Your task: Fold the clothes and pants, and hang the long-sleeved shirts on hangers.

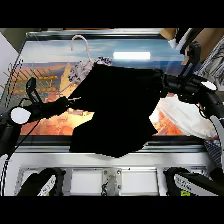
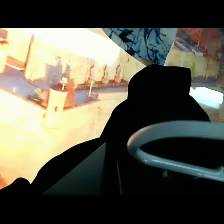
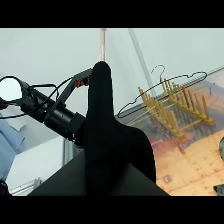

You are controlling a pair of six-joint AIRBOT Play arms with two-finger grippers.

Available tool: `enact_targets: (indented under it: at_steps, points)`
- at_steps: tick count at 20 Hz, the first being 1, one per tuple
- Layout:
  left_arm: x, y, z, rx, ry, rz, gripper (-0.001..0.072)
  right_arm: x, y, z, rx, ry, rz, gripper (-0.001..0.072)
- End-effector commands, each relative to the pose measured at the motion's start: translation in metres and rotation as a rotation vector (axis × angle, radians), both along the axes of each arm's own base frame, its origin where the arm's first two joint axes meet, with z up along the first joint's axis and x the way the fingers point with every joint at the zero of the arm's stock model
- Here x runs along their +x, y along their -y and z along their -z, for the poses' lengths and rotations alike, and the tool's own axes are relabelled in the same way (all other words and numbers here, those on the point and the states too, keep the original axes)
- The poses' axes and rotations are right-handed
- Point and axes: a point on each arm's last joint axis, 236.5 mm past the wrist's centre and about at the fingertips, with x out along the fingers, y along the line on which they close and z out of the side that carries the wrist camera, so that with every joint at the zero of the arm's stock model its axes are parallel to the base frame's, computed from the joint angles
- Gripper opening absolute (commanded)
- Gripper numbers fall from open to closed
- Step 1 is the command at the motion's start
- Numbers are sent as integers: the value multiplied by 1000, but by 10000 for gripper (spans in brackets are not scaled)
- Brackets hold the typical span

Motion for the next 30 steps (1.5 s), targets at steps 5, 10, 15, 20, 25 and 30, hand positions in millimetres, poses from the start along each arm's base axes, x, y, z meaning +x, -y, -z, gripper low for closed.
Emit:
enact_targets:
  at_steps: [5,10,15,20,25,30]
  points:
    - [-1,-33,-1,31,-20,-40,23,4,20,20,-103,52,33,19]
    - [14,-32,-55,58,85,4,23,-1,31,30,-135,48,18,19]
    - [17,12,-130,96,245,161,22,2,20,40,-68,11,50,19]
    - [3,35,-169,198,309,274,22,8,1,33,71,28,113,18]
    - [-8,32,-206,299,358,283,22,27,-10,10,176,45,216,18]
    - [-11,-36,-225,522,318,108,22,32,-2,-9,242,61,263,19]
